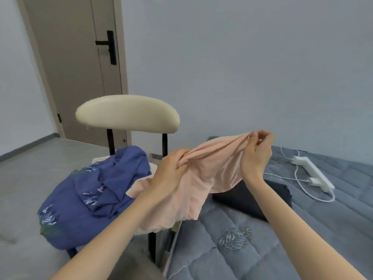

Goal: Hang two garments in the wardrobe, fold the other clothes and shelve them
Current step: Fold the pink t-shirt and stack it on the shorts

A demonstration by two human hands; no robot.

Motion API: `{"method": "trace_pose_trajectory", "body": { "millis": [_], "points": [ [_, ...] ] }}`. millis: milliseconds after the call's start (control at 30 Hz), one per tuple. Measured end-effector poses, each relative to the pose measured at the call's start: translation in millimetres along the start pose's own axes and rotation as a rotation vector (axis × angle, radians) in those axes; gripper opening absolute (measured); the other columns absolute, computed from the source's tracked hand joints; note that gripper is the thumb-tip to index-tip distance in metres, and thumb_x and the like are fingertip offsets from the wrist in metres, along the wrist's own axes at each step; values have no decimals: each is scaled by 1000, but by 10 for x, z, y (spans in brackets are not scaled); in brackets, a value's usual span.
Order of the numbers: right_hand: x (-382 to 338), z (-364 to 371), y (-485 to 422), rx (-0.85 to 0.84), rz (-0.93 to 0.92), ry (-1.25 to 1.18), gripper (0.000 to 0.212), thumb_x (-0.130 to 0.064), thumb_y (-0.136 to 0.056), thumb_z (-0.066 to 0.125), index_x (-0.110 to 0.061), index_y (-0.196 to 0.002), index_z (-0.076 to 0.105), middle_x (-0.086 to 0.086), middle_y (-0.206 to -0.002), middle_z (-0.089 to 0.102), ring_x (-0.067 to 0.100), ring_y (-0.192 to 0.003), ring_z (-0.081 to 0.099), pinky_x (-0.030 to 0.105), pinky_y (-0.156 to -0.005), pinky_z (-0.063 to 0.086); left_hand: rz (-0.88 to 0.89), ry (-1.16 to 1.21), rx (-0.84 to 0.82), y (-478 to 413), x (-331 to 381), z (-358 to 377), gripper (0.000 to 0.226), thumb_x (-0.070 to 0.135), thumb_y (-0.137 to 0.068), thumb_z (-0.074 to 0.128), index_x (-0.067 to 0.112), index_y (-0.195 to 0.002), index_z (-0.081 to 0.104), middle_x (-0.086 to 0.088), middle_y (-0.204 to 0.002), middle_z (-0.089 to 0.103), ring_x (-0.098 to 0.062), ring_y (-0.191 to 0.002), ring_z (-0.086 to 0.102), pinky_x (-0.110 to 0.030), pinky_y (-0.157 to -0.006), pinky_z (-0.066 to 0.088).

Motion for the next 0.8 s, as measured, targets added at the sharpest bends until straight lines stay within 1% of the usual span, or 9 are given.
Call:
{"method": "trace_pose_trajectory", "body": {
  "millis": [133,200,267,333,500,600,667,733,800],
  "points": [
    [460,-608,-249,30,122,139,4,-20,-100,40,-17,-98,42,-11,-85,53,24,-94,54,29,-80,38,56,28,-240,81,195,874,24,28,-99,48,17,-114,63,8,-106,66,-9,-96,60,-17,-85,42],
    [838,-874,-252,-57,216,308,7,-19,-98,42,-18,-103,47,-1,-109,55,26,-104,55,36,-88,41,-14,59,-385,234,26,1293,28,25,-101,42,18,-121,60,4,-111,65,-13,-95,62,-21,-85,44],
    [1232,-1109,-182,-178,282,512,16,-19,-96,44,-14,-109,51,6,-128,45,33,-114,48,39,-92,39,-39,14,-479,407,-116,1576,32,24,-102,39,16,-129,54,2,-125,58,-10,-106,56,-11,-87,38],
    [1528,-1276,-38,-292,304,672,18,-22,-95,44,-15,-107,55,8,-129,46,34,-115,44,35,-87,33,-63,-52,-547,542,-324,1758,36,25,-102,36,15,-135,48,1,-136,49,-4,-118,43,-4,-91,29],
    [1803,-1176,524,-727,218,764,16,-29,-92,52,-26,-103,63,-9,-113,62,8,-96,54,9,-76,37,-196,-280,-599,733,-850,1749,45,24,-100,38,17,-144,35,-4,-148,37,-21,-135,34,-33,-111,29],
    [1904,-992,1019,-1112,184,754,31,-45,-90,53,-34,-119,58,-17,-125,53,7,-109,50,20,-89,38,-185,-349,-660,842,-1019,1688,54,28,-98,46,16,-148,28,-1,-151,33,-18,-138,31,-30,-110,26],
    [1985,-921,1337,-1310,232,751,49,-53,-87,57,-29,-130,50,-8,-139,41,16,-126,38,32,-105,31,-221,-308,-731,951,-1117,1679,65,36,-95,53,21,-150,22,3,-150,33,-16,-132,39,-25,-104,33],
    [2053,-907,1504,-1374,230,805,62,-54,-83,62,-24,-135,45,0,-142,34,24,-131,24,42,-111,23,-261,-289,-763,1040,-1168,1684,67,34,-93,57,28,-150,21,3,-136,47,-14,-108,54,-19,-86,42],
    [2050,-909,1507,-1312,185,817,52,-47,-82,66,-20,-125,52,0,-135,39,25,-124,28,39,-106,29,-262,-325,-690,1055,-1194,1660,57,25,-93,55,26,-146,33,0,-126,57,-15,-100,57,-20,-77,43]
  ]
}}
Point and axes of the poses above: each hand's wrist, its own y-axis away from the middle knuckle, its own z-axis out of the palm, x = y × z, the point moved 7 cm from there along -y, towards the middle knuckle
